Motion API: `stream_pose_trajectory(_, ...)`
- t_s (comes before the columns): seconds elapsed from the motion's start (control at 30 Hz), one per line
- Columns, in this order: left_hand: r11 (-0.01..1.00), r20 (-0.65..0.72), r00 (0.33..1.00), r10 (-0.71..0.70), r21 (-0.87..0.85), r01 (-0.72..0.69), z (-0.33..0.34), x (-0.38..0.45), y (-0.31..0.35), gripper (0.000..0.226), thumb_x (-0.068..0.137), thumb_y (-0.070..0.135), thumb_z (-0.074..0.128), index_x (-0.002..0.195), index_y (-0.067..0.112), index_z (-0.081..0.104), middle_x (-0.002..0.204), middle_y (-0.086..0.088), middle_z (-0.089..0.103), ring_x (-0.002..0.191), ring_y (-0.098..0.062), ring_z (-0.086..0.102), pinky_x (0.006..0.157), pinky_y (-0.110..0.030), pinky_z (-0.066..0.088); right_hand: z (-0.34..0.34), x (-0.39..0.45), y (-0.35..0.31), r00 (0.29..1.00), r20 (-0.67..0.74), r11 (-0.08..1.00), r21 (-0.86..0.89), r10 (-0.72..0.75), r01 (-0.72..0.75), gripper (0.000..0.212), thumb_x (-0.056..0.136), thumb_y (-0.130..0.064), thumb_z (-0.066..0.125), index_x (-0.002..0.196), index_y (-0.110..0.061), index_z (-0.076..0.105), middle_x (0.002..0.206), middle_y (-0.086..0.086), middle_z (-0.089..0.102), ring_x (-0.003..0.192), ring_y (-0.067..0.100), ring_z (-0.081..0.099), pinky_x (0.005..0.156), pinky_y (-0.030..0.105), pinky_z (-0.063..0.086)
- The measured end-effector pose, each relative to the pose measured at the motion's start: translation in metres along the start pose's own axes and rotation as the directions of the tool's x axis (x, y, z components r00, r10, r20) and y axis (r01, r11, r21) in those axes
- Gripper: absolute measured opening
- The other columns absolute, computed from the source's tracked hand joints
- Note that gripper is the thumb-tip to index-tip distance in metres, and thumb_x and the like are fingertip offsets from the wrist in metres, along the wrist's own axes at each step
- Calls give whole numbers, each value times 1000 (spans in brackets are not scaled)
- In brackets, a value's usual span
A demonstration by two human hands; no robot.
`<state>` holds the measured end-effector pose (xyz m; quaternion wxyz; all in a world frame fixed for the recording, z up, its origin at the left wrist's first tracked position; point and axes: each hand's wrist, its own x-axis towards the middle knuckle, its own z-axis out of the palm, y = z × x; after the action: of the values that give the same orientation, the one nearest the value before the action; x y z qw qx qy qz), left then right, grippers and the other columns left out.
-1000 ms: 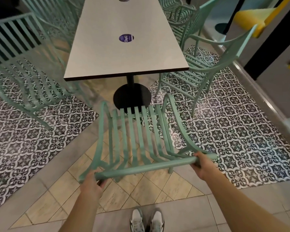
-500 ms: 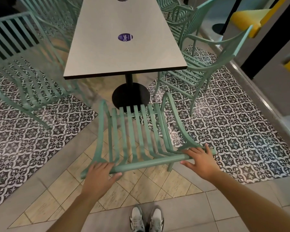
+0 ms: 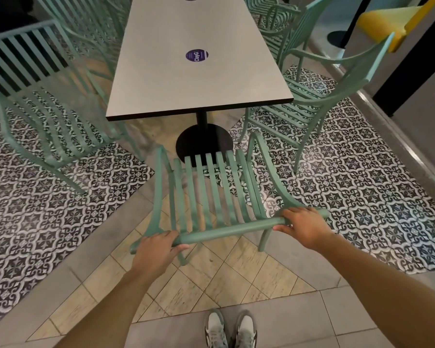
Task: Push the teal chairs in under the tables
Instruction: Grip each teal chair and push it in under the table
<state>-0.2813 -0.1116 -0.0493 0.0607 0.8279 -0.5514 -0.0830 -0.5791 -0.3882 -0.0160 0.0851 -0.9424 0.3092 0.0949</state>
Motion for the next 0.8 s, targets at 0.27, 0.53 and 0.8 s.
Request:
stream_pose_trajectory(0.27, 1000, -41, 999, 23, -13, -23, -16, 42, -16, 99, 70, 89, -9, 101, 25, 59, 82, 11, 63, 76, -18, 63, 65, -33, 34, -3, 45, 5, 999, -33, 999, -17, 35, -36, 86, 71, -88, 1, 105, -30, 54, 102, -10, 62, 99, 14, 59, 89, 34, 42)
stream_pose_trajectory(0.53, 1000, 15, 1000, 2, -31, -1, -22, 105, -37, 84, 72, 87, 5, 103, 30, 58, 84, 14, 59, 82, -15, 63, 66, -33, 34, -26, 101, 12, 996, 39, 997, -13, 83, -82, 67, 78, -77, 23, 111, -28, 53, 107, -5, 62, 101, 17, 58, 93, 36, 39)
stream_pose_trajectory(0.8, 994, 78, 995, -57, -84, 63, -28, 166, -43, 62, 82, 79, 31, 101, 29, 60, 79, 15, 55, 77, -11, 57, 62, -31, 35, -50, 164, 35, 995, 75, 998, 4, 64, -65, 80, 69, -81, 14, 113, -26, 52, 108, -3, 60, 104, 19, 57, 99, 39, 39)
